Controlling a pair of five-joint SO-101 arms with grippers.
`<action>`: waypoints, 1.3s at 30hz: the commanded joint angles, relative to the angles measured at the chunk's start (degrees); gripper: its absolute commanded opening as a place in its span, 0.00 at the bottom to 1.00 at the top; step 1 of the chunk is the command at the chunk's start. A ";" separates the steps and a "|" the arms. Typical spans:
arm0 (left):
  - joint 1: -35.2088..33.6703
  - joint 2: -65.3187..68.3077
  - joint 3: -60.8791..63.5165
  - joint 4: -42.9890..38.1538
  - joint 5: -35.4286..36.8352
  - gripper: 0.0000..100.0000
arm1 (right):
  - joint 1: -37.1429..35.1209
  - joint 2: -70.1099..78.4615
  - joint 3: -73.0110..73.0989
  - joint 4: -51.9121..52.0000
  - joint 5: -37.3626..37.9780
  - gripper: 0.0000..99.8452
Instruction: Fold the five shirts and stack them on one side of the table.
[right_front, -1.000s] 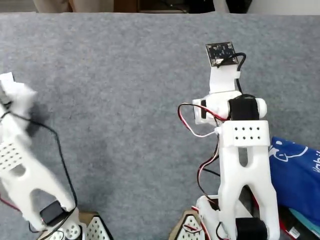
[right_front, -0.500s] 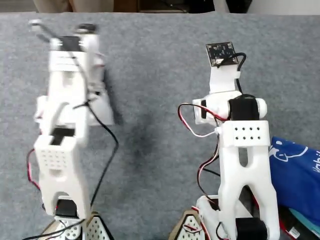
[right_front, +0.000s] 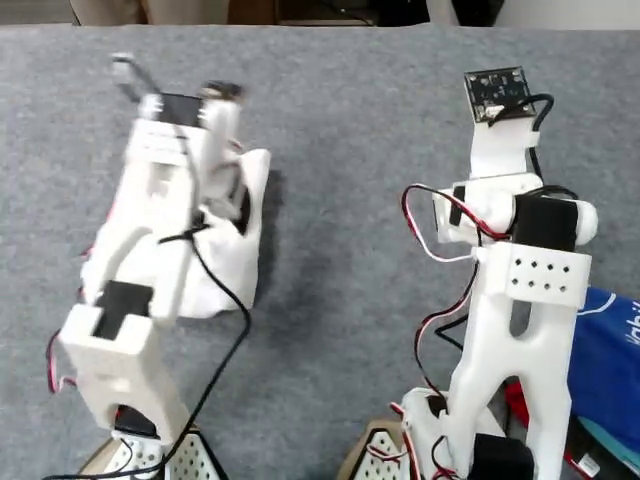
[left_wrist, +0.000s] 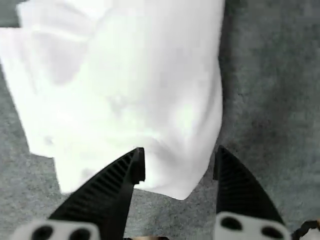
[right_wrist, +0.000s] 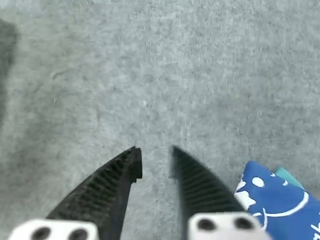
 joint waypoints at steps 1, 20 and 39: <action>-7.74 -5.49 -4.48 0.62 1.76 0.25 | -5.76 0.31 -2.95 0.18 0.18 0.22; -58.73 -20.53 26.90 -15.30 -5.89 0.25 | -47.78 33.36 -25.54 -3.69 -5.71 0.23; -73.14 -26.42 39.21 -31.21 -9.58 0.25 | -51.91 91.74 -90.33 14.86 -5.01 0.06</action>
